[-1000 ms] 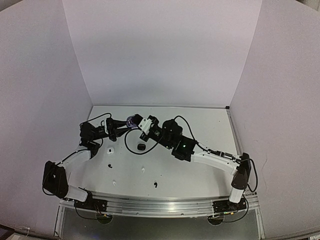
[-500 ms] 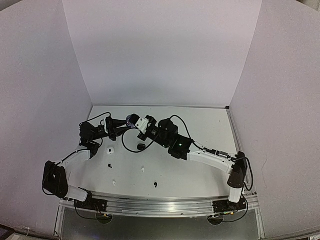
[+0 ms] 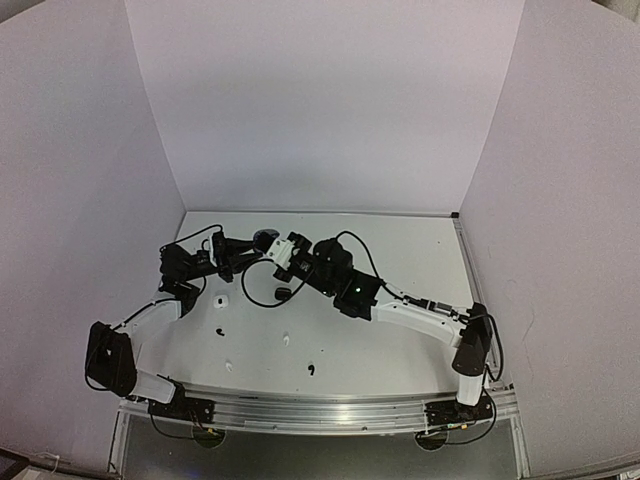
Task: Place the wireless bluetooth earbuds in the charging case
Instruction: Insert the left earbud into the left side groove of the charging case.
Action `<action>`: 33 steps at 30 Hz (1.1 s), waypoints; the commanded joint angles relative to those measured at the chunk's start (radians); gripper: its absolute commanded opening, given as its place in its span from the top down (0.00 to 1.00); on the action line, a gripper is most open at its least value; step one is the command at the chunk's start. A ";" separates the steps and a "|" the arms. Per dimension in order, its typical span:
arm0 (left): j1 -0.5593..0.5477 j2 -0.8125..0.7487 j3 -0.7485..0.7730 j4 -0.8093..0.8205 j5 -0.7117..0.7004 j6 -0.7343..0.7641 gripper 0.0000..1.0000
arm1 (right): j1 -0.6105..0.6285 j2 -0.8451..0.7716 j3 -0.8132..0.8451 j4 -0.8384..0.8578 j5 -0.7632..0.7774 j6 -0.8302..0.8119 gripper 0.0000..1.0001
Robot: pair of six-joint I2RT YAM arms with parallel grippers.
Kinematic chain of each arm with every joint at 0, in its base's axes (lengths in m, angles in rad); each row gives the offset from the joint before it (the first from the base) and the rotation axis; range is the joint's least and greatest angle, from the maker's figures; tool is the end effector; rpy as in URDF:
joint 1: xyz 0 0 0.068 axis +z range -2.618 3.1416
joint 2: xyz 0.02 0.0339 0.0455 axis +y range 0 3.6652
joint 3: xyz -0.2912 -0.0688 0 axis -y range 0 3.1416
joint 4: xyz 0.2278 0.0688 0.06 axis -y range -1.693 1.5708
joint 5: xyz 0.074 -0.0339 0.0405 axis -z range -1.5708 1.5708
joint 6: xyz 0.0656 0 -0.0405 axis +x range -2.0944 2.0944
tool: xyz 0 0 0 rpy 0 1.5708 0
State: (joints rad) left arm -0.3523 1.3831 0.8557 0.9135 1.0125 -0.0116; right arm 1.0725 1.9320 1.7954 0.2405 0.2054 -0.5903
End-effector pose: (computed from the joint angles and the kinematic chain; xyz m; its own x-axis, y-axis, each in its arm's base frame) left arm 0.2562 -0.1535 0.3777 0.3428 -0.1326 -0.9300 0.9243 0.2246 0.3086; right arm 0.2480 0.4277 0.4287 0.4659 -0.2839 -0.8381 -0.6063 0.5874 -0.5360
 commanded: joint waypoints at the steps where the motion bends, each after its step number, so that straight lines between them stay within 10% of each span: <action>1: 0.003 -0.012 0.015 0.042 -0.011 -0.022 1.00 | -0.009 0.004 0.005 -0.036 0.040 -0.022 1.00; 33: 0.005 -0.012 0.021 0.012 -0.042 -0.047 1.00 | -0.014 0.030 0.026 -0.111 0.088 -0.014 0.92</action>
State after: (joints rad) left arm -0.3523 1.3834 0.8555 0.8560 0.9900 -0.0409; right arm 1.0710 1.9450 1.8069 0.2038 0.2774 -0.5875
